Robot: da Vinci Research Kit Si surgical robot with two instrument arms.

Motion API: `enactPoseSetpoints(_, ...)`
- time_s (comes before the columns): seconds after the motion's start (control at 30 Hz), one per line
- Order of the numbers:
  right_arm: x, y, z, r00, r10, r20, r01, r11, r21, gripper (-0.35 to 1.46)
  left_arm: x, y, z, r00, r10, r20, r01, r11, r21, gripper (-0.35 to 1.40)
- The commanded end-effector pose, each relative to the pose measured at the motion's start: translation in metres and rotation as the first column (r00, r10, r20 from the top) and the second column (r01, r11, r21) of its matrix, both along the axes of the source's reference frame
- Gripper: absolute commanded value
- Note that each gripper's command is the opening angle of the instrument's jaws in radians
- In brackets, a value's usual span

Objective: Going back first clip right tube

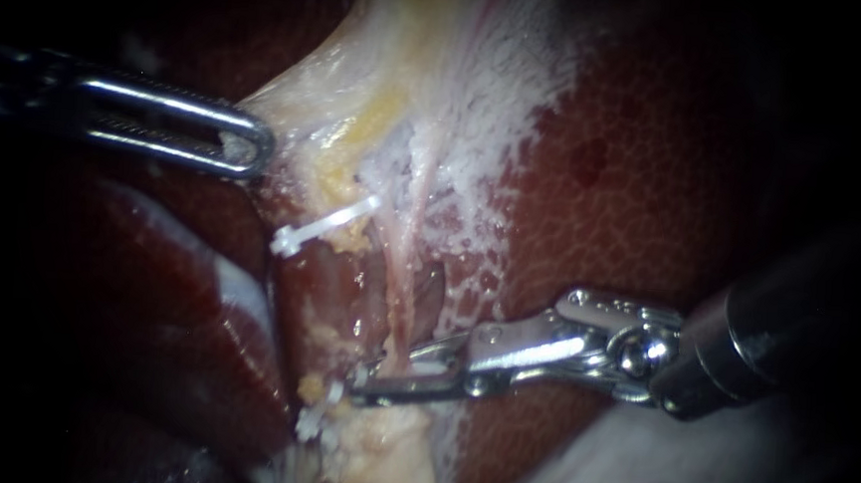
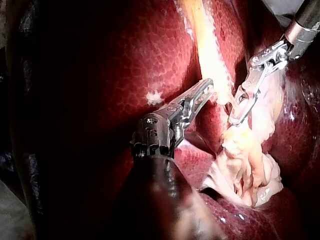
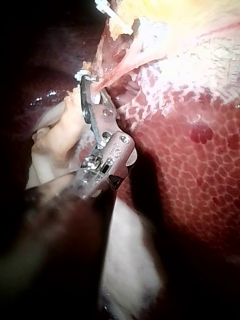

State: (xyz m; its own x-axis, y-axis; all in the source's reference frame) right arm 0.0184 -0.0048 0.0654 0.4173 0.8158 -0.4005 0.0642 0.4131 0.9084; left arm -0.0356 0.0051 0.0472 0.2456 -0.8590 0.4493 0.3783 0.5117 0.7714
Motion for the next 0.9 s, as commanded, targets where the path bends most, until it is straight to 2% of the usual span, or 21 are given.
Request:
enactPoseSetpoints(0.03, 0.0, 0.0, 0.0, 1.0, 0.0, 0.0, 0.0, 1.0, 0.0, -0.35, 0.0, 0.0, 0.0, 1.0, 0.0, -0.001, 0.0, 1.0, 0.0, -0.35)
enactPoseSetpoints(0.37, -0.0001, 0.0, 0.0, 1.0, -0.001, 0.0, 0.001, 1.0, 0.0, -0.34, 0.0, 0.0, 0.0, 1.0, 0.0, -0.001, 0.0, 1.0, 0.0, -0.35)
enactPoseSetpoints(0.4, 0.0, -0.0001, 0.0001, 1.0, 0.0, 0.0, 0.0, 1.0, -0.001, -0.17, 0.0, 0.0, 0.0, 1.0, 0.0, -0.001, 0.0, 1.0, 0.0, -0.35)
enactPoseSetpoints(0.5, 0.0001, -0.0003, 0.0002, 1.0, 0.001, 0.002, -0.001, 1.0, 0.003, 0.11, 0.0, 0.0, 0.0, 1.0, 0.0, -0.001, 0.0, 1.0, 0.0, -0.35)
enactPoseSetpoints(0.6, 0.0005, -0.0005, 0.0005, 0.9992, -0.021, -0.035, 0.017, 0.995, -0.102, 0.42, 0.0, 0.0, 0.0, 1.0, 0.0, -0.001, 0.0, 1.0, 0.0, -0.35)
enactPoseSetpoints(0.73, 0.0012, -0.0004, 0.0005, 0.9959, -0.05, -0.076, 0.032, 0.973, -0.227, 0.53, 0.0, -0.0001, 0.0, 1.0, -0.001, -0.001, 0.001, 1.0, -0.001, -0.35)
enactPoseSetpoints(0.9, 0.0017, -0.0003, 0.0005, 0.9912, -0.079, -0.106, 0.041, 0.946, -0.321, 0.59, 0.0, -0.0001, 0.0, 1.0, -0.001, -0.001, 0.001, 1.0, -0.001, -0.35)
